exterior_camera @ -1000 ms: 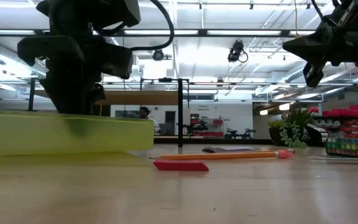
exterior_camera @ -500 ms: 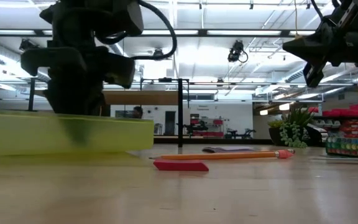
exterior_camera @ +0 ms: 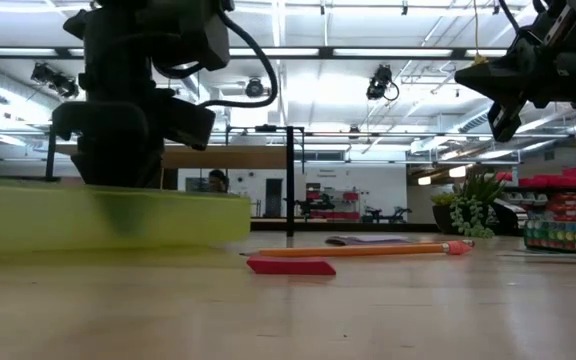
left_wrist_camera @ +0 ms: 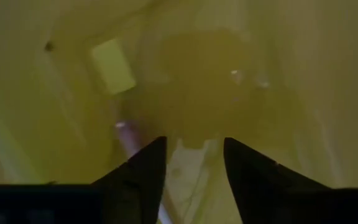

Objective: Pack school essentials
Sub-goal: Put the pink pen into the yellow supply box, then put the top orange pencil into the yellow supply box

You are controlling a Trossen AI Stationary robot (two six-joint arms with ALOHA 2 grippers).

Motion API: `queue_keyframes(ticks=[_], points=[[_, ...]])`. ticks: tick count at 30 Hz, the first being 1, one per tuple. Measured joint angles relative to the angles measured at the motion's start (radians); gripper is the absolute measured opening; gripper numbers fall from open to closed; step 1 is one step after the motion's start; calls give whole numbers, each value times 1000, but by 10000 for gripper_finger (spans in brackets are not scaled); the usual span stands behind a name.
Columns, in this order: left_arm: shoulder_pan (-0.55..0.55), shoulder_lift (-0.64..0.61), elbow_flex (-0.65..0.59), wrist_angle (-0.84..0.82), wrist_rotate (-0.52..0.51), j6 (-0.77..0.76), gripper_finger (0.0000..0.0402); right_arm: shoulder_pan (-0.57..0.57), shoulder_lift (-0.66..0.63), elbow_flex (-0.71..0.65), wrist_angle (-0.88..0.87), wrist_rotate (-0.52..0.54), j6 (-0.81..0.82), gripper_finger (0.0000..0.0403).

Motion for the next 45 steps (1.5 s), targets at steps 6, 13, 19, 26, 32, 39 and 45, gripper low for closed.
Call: queue_keyframes(ticks=[6,13,19,26,32,39,45], points=[[1,0,36,-115,-24,-78,222,0,0,0,-4,0,0,10],[-7,0,123,-136,-23,-44,235,0,0,0,-4,0,0,10],[9,-1,225,-136,-24,-22,217,0,0,0,-4,0,0,10],[19,-2,286,-111,-51,-23,190,0,0,0,-4,0,0,10],[30,10,323,-55,-52,-57,187,0,-1,0,-4,0,0,10],[66,151,488,-77,-20,-7,189,0,-1,0,-6,0,0,10],[79,299,657,-93,-18,45,185,0,-1,0,-6,0,0,10]])
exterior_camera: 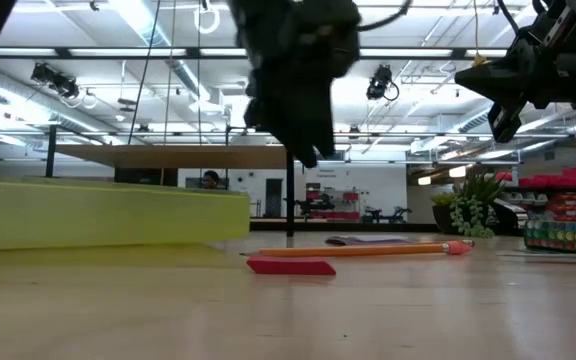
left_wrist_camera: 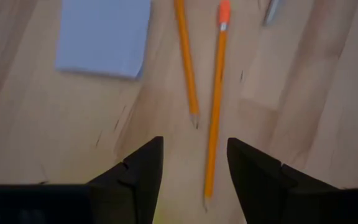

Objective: Pack school essentials
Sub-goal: Put the top orange pencil into the yellow supply box

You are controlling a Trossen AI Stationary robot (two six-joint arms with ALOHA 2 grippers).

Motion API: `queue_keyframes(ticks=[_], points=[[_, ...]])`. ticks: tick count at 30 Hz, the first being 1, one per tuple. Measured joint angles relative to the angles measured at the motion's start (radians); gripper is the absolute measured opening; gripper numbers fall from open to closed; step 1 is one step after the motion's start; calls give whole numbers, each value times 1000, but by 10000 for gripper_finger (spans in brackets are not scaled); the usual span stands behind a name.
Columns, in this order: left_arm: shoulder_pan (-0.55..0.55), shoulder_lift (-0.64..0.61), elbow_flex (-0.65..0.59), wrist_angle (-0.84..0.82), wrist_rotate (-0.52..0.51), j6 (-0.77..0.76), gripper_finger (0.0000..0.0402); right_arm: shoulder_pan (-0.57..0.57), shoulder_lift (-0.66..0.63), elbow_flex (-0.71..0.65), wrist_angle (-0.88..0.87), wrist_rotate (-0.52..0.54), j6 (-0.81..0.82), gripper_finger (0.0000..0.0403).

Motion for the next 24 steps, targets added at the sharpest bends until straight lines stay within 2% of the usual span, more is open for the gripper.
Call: queue_keyframes(ticks=[5,16,24], points=[[0,89,71,13,-39,56,176,0,0,0,-8,0,0,10],[8,147,66,123,-49,185,173,0,0,0,-13,0,0,10],[8,188,66,270,-78,194,172,0,1,0,-27,0,0,10]])
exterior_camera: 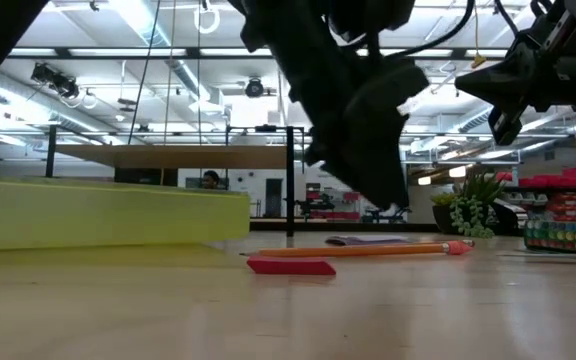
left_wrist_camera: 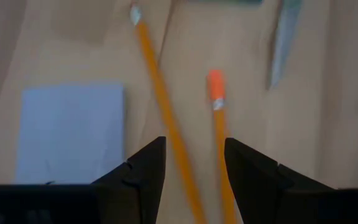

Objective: Pack school essentials
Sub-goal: Put the top orange pencil into the yellow supply box

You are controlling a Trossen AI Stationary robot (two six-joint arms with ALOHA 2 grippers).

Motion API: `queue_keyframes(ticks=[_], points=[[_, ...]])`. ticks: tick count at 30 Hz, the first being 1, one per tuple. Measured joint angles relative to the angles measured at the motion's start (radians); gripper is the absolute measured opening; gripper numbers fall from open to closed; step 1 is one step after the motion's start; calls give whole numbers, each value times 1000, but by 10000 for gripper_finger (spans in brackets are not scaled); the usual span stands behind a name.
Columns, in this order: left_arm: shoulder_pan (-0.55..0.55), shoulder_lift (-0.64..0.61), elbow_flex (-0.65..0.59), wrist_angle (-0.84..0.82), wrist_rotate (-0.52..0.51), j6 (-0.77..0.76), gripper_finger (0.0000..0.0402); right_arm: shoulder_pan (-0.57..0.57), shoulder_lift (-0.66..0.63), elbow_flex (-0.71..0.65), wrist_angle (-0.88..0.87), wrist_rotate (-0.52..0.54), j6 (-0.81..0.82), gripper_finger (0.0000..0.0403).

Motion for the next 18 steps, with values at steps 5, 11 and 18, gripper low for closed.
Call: queue_keyframes(ticks=[5,11,18], points=[[1,19,0,59,-49,0,171,0,4,0,-6,0,0,10],[1,49,2,126,-66,-9,171,0,8,0,-9,0,0,10],[3,87,-1,133,-69,-27,171,0,9,0,-9,0,0,10]])
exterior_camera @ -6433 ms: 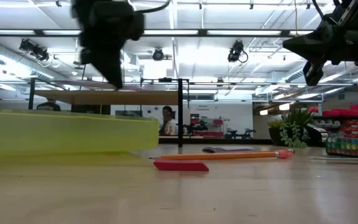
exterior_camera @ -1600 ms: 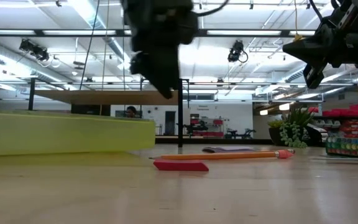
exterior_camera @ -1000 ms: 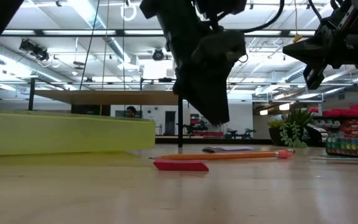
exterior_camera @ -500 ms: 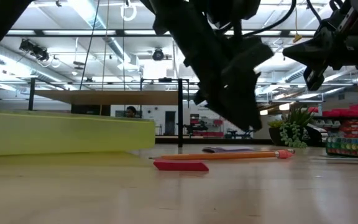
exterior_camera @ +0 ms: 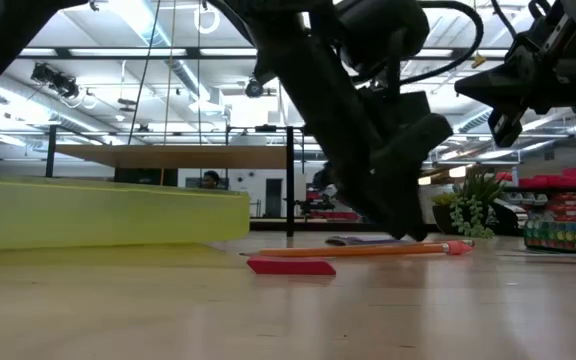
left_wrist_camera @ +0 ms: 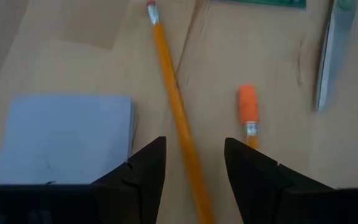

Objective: Pack school essentials
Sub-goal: Put the top orange pencil into the yellow supply box

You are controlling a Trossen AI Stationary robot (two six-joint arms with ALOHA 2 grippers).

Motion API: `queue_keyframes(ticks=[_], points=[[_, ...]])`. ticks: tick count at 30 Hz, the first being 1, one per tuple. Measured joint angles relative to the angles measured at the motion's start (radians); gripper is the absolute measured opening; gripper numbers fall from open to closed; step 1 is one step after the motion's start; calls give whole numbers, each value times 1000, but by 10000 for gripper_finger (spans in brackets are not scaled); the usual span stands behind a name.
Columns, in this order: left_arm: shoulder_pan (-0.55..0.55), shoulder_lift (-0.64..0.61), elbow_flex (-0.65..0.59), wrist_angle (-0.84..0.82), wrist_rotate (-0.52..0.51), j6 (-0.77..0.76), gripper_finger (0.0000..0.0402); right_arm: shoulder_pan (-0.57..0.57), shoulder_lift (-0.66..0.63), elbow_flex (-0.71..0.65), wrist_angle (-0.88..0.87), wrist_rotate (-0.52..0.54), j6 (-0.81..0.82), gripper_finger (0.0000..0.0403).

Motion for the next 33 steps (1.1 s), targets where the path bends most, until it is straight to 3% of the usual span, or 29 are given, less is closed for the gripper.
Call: queue_keyframes(ticks=[7,13,18,28,33], points=[[10,2,1,7,-6,0,167,0,2,0,-3,0,0,10],[36,2,1,-1,14,-52,132,0,2,0,-5,0,0,10],[37,2,1,-10,17,-1,112,0,2,0,-6,0,0,10],[16,36,8,-31,21,-31,142,0,2,0,-7,0,0,10],[17,38,6,-28,23,-25,128,0,2,0,-10,0,0,10]])
